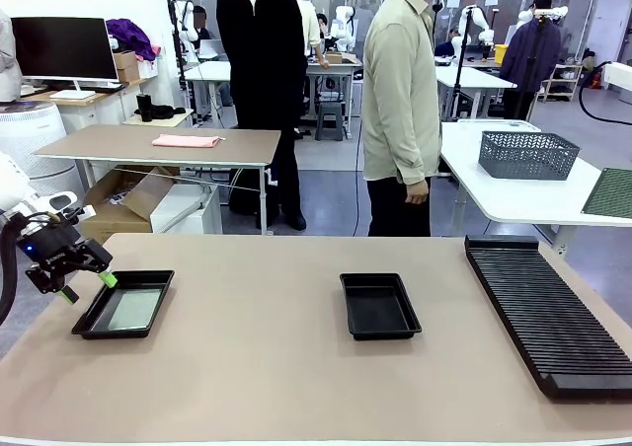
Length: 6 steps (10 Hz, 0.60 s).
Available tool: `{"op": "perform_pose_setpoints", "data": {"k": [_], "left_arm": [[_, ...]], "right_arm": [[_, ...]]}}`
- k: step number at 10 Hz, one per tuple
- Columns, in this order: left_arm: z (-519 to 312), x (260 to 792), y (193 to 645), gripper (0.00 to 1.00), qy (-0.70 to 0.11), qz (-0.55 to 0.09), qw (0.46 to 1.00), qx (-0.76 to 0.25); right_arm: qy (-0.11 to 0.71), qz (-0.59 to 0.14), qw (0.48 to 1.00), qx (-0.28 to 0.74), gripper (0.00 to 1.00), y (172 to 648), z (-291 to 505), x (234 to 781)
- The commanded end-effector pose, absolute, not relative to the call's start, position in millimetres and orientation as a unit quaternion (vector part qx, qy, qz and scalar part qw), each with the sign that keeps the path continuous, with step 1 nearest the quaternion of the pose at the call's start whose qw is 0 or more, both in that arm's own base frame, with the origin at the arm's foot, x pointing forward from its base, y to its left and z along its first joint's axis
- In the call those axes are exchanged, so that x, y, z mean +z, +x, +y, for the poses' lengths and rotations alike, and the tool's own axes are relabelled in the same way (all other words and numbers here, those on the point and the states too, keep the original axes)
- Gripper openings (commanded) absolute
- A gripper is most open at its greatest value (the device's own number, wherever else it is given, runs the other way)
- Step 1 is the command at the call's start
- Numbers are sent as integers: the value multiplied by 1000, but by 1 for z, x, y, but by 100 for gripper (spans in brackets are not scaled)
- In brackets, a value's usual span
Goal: Inspect and transfer BCBs to ESD trays.
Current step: Pick up the Blank PCB from the PCB Rack and place it in the right ESD tray.
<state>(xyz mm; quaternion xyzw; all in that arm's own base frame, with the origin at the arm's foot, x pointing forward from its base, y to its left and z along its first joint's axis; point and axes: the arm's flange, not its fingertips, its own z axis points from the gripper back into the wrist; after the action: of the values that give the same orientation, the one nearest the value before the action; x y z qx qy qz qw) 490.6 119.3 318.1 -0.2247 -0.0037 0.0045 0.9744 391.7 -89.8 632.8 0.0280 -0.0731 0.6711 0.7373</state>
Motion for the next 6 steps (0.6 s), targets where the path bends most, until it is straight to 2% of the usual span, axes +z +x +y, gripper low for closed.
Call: {"op": "perform_pose_setpoints", "data": {"k": [1,4,6], "left_arm": [[121,319,490,100,-225,-7,974,3],[121,319,490,100,-225,-7,974,3],[121,319,490,100,-225,-7,974,3]], "right_arm": [[70,-106,767,629,2,407,-96,625],[134,-146,803,562,2,416,-85,610],[190,-146,831,502,2,426,-70,594]]}}
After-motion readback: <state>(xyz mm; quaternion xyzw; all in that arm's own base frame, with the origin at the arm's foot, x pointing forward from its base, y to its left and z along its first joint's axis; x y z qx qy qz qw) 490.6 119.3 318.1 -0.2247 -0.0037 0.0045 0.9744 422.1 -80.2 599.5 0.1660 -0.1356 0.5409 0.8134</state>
